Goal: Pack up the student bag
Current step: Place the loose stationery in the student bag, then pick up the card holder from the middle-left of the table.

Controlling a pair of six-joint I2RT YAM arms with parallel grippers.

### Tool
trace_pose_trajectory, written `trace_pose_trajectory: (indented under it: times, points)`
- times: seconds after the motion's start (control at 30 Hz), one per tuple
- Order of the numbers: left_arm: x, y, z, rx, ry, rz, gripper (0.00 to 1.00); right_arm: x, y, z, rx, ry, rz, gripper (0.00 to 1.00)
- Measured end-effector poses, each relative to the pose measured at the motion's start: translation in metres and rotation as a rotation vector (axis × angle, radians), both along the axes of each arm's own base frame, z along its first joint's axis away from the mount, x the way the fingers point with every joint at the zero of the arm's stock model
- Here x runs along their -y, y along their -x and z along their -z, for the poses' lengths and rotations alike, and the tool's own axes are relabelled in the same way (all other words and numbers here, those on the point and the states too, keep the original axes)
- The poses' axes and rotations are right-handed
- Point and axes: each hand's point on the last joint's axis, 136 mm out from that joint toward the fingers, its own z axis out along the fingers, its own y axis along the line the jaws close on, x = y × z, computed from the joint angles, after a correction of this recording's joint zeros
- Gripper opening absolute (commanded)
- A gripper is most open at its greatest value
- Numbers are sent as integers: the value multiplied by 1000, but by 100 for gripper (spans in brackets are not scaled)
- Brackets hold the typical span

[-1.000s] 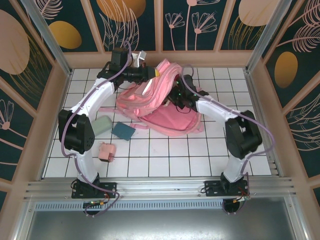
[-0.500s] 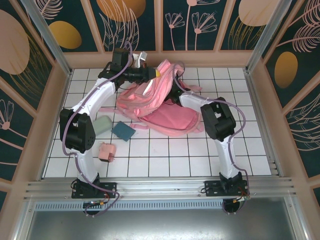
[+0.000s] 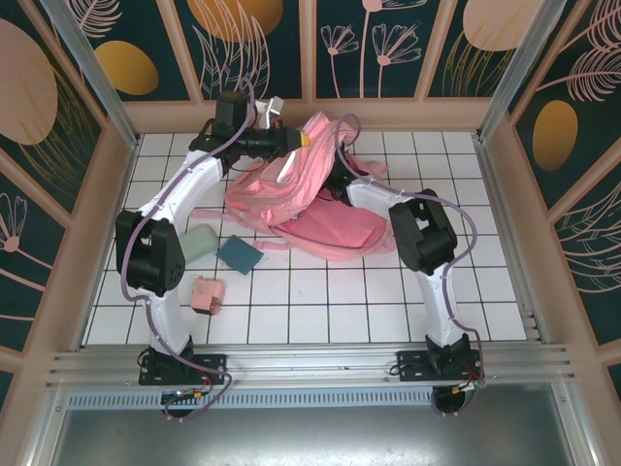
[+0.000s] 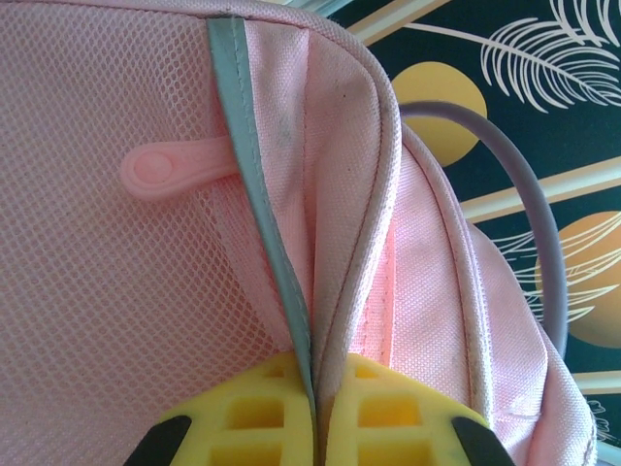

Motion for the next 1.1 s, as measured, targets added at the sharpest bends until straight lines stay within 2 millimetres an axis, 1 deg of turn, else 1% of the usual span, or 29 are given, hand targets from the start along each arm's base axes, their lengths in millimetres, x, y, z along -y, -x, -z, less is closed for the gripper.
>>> trace_pose_trajectory:
  times: [0.13,0.23,0.3,0.37,0.5,0.57,0.63,0.67,0.77,0.8,0.83,0.87,0.97,1.03,1.07,1.1]
  points:
    - [0,-1,3,-9,-1,-1,0,17,21,-6,55,-2,-2,70]
    - [0,-1,3,-11,-1,-1,0,24,32,-14,114,-8,-23,69]
    - [0,-1,3,-13,0,-2,0,28,41,-24,165,-4,-46,67]
    - [0,-1,3,-14,0,-2,0,33,55,-36,217,6,-76,65]
    - [0,-1,3,-13,-1,-3,0,45,88,-67,321,29,-144,63]
    - [0,-2,3,-14,1,-5,0,53,103,-79,355,38,-159,62]
    - [0,-2,3,-17,2,-7,0,68,124,-82,373,61,-162,60]
    - [0,-2,3,-19,3,-8,0,78,137,-81,380,80,-158,57]
    - [0,-3,3,-17,2,-12,0,105,174,-75,401,176,-152,56]
    - [-1,-3,3,-16,1,-15,0,107,186,-79,436,219,-165,56]
    - [-1,-4,3,-15,-1,-19,0,103,199,-83,470,243,-194,56]
    - [-1,-4,3,-14,-3,-23,0,93,216,-91,526,264,-245,56]
    - [-2,-6,3,-9,-7,-33,0,57,264,-111,681,323,-422,57]
    - [-2,-7,3,-7,-9,-37,0,32,290,-115,754,394,-549,58]
    - [-2,-8,4,-3,-12,-40,0,18,300,-114,779,436,-617,58]
    - [-3,-9,4,2,-16,-44,0,5,306,-111,794,476,-674,61]
